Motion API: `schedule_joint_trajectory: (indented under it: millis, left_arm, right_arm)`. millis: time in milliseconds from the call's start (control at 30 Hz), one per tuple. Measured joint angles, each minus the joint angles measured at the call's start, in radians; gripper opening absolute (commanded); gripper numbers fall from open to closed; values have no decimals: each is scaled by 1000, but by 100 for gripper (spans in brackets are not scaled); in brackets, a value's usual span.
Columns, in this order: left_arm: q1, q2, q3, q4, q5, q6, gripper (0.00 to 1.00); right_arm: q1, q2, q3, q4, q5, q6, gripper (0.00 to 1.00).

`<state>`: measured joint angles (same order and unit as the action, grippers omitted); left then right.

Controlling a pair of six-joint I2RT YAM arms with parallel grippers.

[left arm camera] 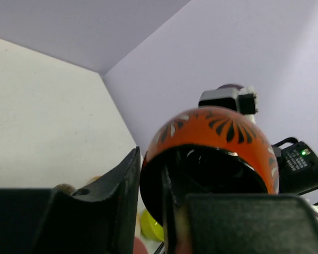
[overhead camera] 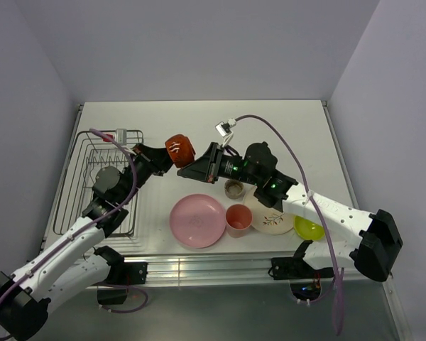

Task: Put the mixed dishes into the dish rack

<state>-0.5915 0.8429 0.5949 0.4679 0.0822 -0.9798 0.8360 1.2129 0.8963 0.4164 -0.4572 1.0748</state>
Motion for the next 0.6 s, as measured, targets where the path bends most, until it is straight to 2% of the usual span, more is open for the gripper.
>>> schedule_joint_trajectory:
  millis: [33,67,167,367,600]
  left_arm:
    - [0,-14,3,-21,-10,10,48]
    - [-2,-32,13,-61,-19,27,77]
    - [1,-69,65,-245,-116,56,99]
    - [-10,-142,201,-653,-351,50,99]
    - [-12,-248,337,-1029,-672,40,99]
  right_arm:
    - [5,5,16,-19,-1,-15,0]
    - [9,13,29,-34,10,-39,0]
    - [7,28,62,-76,25,-96,0]
    - [4,137,192,-169,55,-209,0]
    - [14,349,376,-308,105,-330,0]
